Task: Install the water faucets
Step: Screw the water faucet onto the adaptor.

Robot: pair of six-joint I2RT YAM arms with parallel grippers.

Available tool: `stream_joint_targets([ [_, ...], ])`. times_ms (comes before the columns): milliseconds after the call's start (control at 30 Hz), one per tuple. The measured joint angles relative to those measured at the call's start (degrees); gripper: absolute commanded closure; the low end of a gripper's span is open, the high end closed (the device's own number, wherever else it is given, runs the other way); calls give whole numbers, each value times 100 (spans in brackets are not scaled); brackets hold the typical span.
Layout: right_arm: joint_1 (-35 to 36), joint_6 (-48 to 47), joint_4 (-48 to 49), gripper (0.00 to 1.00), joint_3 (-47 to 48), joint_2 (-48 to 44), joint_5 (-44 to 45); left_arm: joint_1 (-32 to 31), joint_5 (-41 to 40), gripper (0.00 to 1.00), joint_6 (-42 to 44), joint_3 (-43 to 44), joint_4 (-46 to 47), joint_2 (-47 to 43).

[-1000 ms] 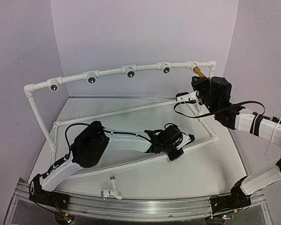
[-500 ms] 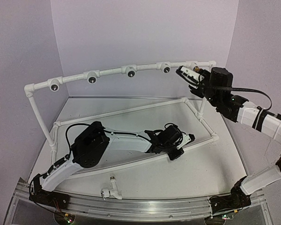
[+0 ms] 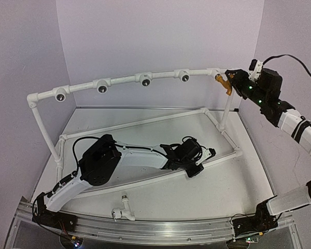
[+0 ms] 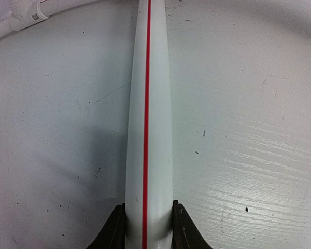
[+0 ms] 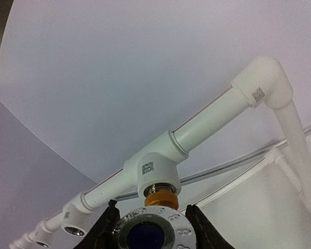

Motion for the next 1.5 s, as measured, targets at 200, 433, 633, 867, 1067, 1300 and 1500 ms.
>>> stream_joint_targets([
  [200, -479, 1988, 108, 50, -332, -82, -579, -2, 7, 100, 0, -2, 7, 2],
  [433, -1386, 2280, -1035, 30, -989, 208, -1261, -35, 29, 100, -7, -4, 5, 4],
  [633, -1406, -197, -2290, 26, -519, -90, -1219, -39, 30, 100, -7, -4, 2, 4],
  [867, -699, -5927, -2900, 9, 93, -1444, -776, -39, 33, 100, -7, -3, 0, 4],
  [1067, -71, -8655, -3318, 8, 638, -1090, -350, -39, 33, 100, -7, 2, -4, 4],
  [1300, 82, -8872, -3170, 25, 910, -340, -42, -39, 33, 100, -7, 7, -9, 4],
  [1500, 119, -7957, -2767, 52, 910, -141, 226, -39, 33, 100, -7, 7, -9, 4],
])
